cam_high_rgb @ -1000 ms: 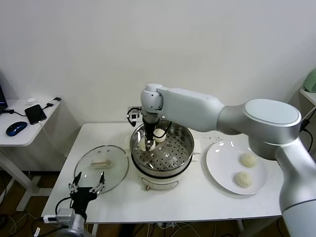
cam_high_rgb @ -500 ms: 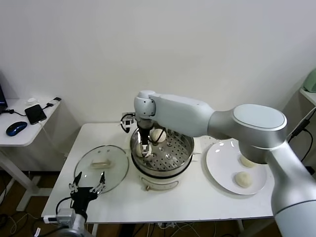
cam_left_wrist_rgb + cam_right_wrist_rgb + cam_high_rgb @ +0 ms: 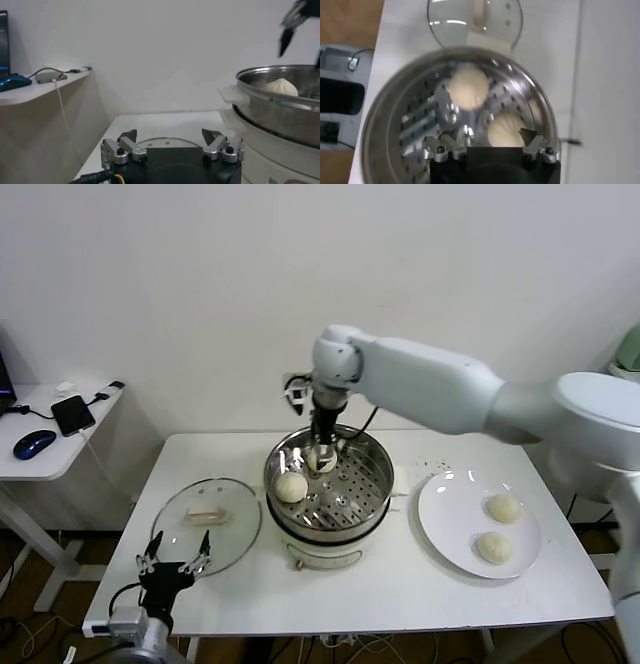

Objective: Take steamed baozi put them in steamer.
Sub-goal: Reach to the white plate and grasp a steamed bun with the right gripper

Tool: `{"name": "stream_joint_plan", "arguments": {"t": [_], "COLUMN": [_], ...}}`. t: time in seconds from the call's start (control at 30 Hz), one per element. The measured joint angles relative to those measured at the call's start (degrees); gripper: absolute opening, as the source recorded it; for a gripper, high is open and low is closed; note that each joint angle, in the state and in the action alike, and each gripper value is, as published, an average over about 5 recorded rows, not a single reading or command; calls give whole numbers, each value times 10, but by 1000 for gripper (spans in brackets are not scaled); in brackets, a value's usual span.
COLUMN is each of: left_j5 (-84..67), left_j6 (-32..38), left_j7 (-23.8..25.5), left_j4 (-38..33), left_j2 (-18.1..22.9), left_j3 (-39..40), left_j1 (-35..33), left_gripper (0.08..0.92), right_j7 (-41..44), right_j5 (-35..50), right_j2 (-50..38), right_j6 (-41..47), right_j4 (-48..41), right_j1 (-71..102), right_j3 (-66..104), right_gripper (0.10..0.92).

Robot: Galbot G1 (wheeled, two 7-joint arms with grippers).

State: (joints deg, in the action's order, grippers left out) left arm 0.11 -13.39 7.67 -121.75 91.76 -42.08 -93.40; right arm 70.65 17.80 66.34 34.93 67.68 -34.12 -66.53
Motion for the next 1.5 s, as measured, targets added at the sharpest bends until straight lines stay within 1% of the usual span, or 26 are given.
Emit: {"name": "stream_joint_plan", "arguments": {"t": [0.23,0.37,0.6,0.83,1.07,1.5], "left_j5": [-5,-8,-12,-11,-7,-1], "left_j6": [-2,-4,-4,-7,-10,-15], "left_j7": [1,2,1,2,3,6], "left_j4": [-1,-1,-4,-2,5,19], "left_j2": [-1,0,4,4,4,4], "left_j3": [1,0,0,1,-3,-7], "left_j1": [-7,-12,-21,-27,-28,-23], "left_gripper": [823,823,823,823,823,823], "right_j7": [43,64,97,106,107,108], "right_j5": [-37,-71,-157,-225,-272,-325], "right_j2": [-138,-208,-277,-302,-291,-266], "right_j6": [-51,-90,-163,-211,-256,-299], "right_j4": [59,78,79,65,21,-41], "right_j1": [-2,24,127,237,320,408], "right_j3": [2,9,77,158,240,327], "right_gripper": [823,823,823,823,823,823]}}
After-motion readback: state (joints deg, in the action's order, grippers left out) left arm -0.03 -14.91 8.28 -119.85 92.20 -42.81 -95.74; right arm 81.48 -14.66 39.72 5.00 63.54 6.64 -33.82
